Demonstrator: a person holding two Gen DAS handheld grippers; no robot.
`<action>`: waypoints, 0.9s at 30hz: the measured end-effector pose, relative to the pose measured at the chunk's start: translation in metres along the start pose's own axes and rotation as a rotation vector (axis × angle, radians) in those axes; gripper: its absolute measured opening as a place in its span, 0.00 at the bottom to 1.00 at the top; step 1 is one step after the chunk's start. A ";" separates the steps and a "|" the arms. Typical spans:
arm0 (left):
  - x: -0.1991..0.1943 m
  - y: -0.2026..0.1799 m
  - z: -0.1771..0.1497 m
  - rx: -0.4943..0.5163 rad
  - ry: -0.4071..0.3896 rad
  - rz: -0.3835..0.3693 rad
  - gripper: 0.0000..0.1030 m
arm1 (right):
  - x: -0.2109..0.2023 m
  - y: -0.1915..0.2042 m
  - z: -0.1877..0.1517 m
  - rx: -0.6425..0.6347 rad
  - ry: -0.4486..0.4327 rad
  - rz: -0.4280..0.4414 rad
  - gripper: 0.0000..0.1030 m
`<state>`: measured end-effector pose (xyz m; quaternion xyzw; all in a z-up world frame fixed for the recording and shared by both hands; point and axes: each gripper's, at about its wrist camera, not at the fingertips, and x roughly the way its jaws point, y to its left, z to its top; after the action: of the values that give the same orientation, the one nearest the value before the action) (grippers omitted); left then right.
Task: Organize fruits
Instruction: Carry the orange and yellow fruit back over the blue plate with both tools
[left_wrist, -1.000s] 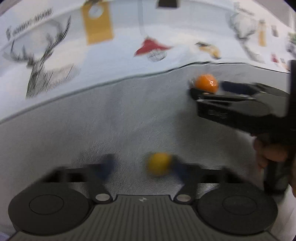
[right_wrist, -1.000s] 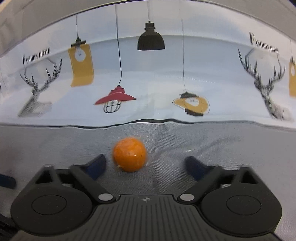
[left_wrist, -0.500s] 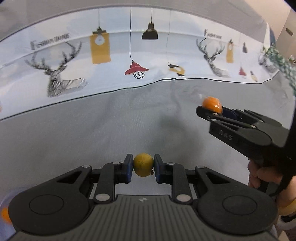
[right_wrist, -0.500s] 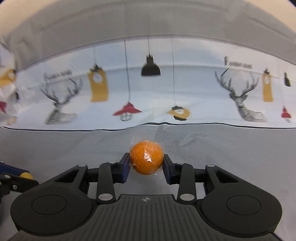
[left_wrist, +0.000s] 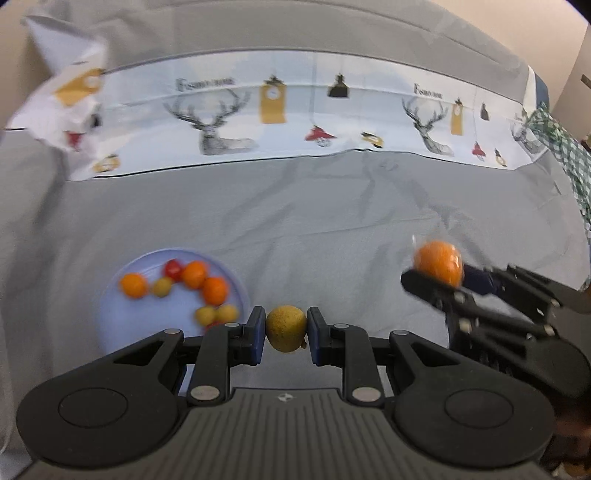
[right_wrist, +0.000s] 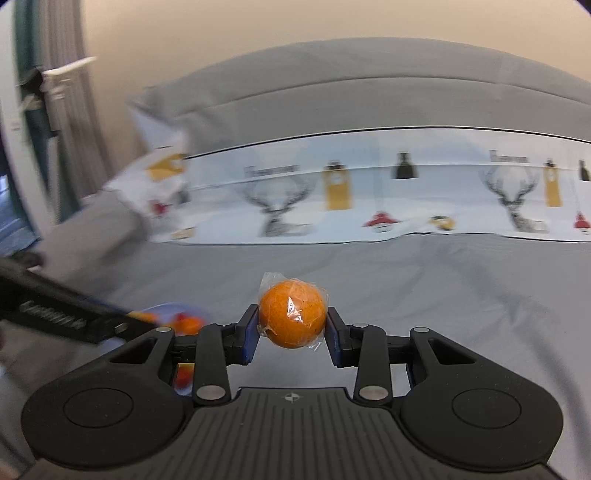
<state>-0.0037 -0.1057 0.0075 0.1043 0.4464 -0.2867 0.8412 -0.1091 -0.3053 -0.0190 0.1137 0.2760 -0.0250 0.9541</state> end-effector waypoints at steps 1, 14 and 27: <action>-0.010 0.006 -0.007 -0.008 -0.007 0.011 0.25 | -0.007 0.012 -0.002 -0.011 0.002 0.021 0.37; -0.098 0.068 -0.095 -0.121 -0.087 0.120 0.25 | -0.059 0.133 -0.030 -0.159 0.054 0.186 0.37; -0.118 0.070 -0.112 -0.147 -0.140 0.098 0.25 | -0.077 0.156 -0.038 -0.237 0.036 0.173 0.37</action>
<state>-0.0921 0.0456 0.0324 0.0437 0.4009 -0.2182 0.8887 -0.1769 -0.1455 0.0227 0.0242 0.2834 0.0922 0.9542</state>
